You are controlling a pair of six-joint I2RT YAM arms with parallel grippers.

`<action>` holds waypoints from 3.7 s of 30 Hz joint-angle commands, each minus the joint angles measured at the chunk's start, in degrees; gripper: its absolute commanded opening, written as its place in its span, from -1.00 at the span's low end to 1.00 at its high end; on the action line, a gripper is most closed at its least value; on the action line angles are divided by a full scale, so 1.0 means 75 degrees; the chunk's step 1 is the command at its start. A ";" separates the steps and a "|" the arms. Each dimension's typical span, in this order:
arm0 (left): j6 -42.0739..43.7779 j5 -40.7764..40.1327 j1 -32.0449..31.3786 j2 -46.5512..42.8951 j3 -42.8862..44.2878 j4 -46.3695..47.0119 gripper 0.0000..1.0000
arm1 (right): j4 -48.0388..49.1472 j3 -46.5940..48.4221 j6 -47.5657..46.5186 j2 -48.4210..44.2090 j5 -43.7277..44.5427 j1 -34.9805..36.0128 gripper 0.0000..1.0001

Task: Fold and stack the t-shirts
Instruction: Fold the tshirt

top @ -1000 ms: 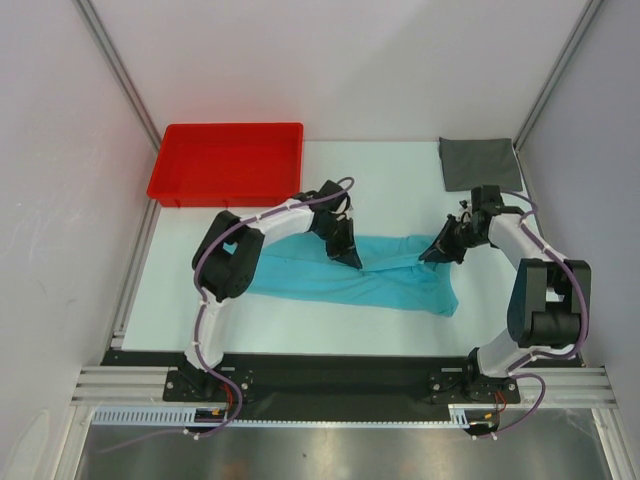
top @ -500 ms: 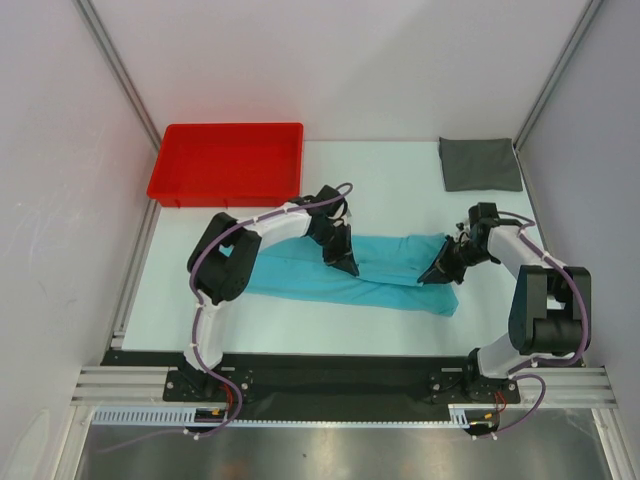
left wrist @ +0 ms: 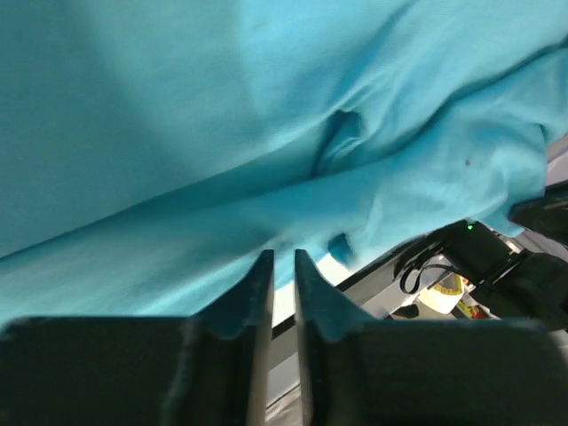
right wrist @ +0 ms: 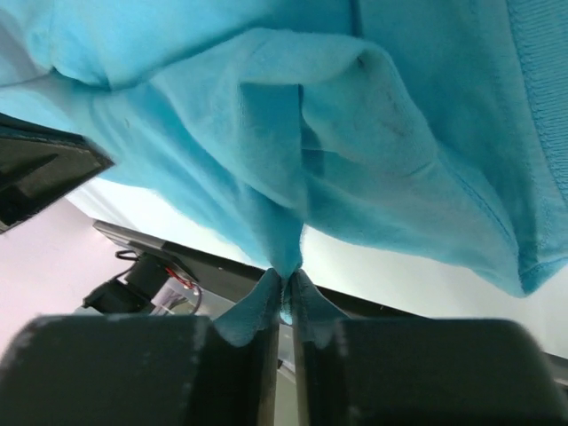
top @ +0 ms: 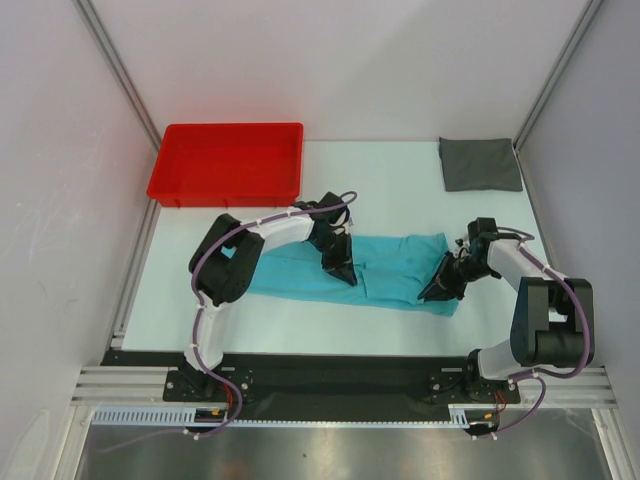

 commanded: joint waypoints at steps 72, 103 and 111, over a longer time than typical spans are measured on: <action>-0.0056 -0.0069 0.0420 -0.0510 0.0721 0.0277 -0.05 | 0.0160 0.1789 -0.0504 0.0627 0.1718 -0.0648 -0.28; 0.1104 -0.1217 -0.0236 -0.1022 0.1400 -0.1173 -0.06 | -0.0062 0.1167 -0.0223 0.0007 0.2327 0.0149 -0.54; 0.1303 -0.2234 0.1086 -0.3625 -0.0657 -0.1492 0.17 | -0.0591 0.0922 0.0606 -0.1423 0.2012 0.0149 0.34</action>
